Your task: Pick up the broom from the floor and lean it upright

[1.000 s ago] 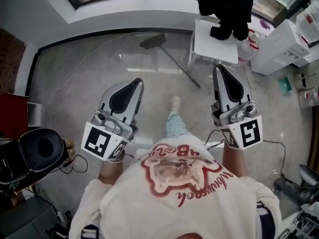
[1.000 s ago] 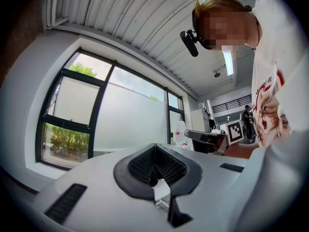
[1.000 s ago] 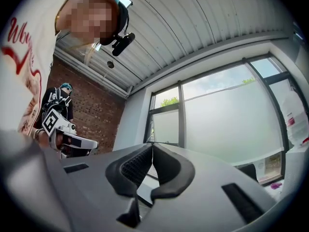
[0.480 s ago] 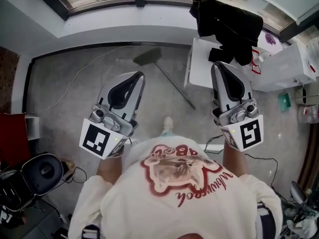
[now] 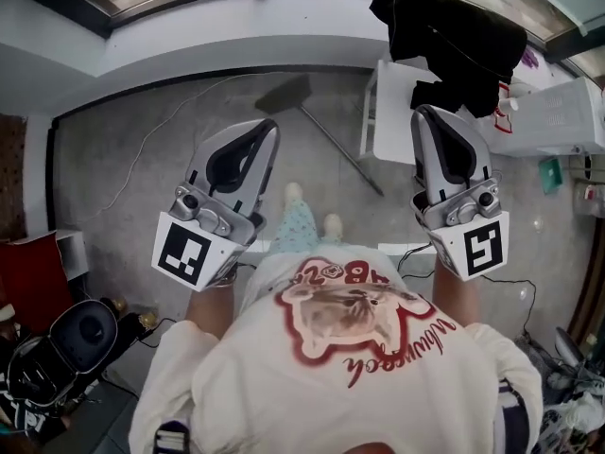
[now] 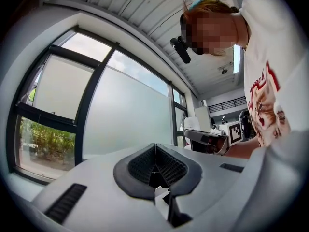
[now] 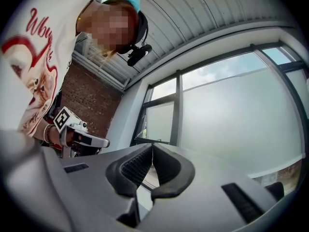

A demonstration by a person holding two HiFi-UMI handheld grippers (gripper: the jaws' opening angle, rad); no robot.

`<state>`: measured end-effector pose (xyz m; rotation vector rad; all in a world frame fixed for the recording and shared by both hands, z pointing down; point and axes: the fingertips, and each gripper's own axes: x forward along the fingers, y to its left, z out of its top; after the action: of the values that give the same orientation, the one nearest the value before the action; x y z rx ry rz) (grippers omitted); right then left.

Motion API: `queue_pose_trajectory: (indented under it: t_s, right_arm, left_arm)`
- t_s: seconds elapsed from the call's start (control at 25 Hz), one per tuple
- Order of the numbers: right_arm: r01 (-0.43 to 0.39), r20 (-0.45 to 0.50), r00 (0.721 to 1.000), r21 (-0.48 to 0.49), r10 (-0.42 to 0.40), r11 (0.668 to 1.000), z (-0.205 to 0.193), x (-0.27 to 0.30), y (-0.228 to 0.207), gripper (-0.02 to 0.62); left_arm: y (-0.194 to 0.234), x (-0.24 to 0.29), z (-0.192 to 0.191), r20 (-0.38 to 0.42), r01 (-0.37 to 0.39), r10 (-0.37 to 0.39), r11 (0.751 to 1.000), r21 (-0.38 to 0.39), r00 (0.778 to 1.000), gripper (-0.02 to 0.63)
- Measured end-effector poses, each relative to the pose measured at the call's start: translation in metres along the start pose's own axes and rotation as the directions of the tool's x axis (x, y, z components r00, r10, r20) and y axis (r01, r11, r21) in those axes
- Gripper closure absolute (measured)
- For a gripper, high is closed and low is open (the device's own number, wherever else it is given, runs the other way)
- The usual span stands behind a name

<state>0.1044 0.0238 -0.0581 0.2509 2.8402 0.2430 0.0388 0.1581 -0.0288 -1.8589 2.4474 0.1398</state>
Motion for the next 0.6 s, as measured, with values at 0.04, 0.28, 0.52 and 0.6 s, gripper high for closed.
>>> queue_pose_trajectory:
  t_s: [0.04, 0.28, 0.52, 0.6]
  right_arm:
    - [0.01, -0.015, 1.0, -0.007, -0.01, 1.0, -0.007, 0.006, -0.003, 0.571]
    - [0.088, -0.038, 0.995, -0.002, -0.088, 0.996, -0.036, 0.053, -0.014, 0.571]
    - [0.165, -0.062, 0.985, 0.015, -0.163, 0.986, -0.086, 0.047, -0.034, 0.571]
    - [0.202, -0.126, 0.972, 0.022, -0.197, 0.979, -0.117, 0.026, -0.035, 0.571]
  left_arm:
    - [0.01, 0.007, -0.001, -0.004, 0.018, -0.018, 1.0, -0.003, 1.0, 0.584]
    - [0.058, 0.045, -0.022, -0.055, 0.121, -0.121, 0.993, 0.003, 0.991, 0.586]
    - [0.061, 0.093, -0.085, -0.085, 0.263, -0.264, 0.965, -0.018, 0.961, 0.586]
    - [0.05, 0.112, -0.119, -0.111, 0.285, -0.291, 0.956, -0.069, 0.95, 0.586]
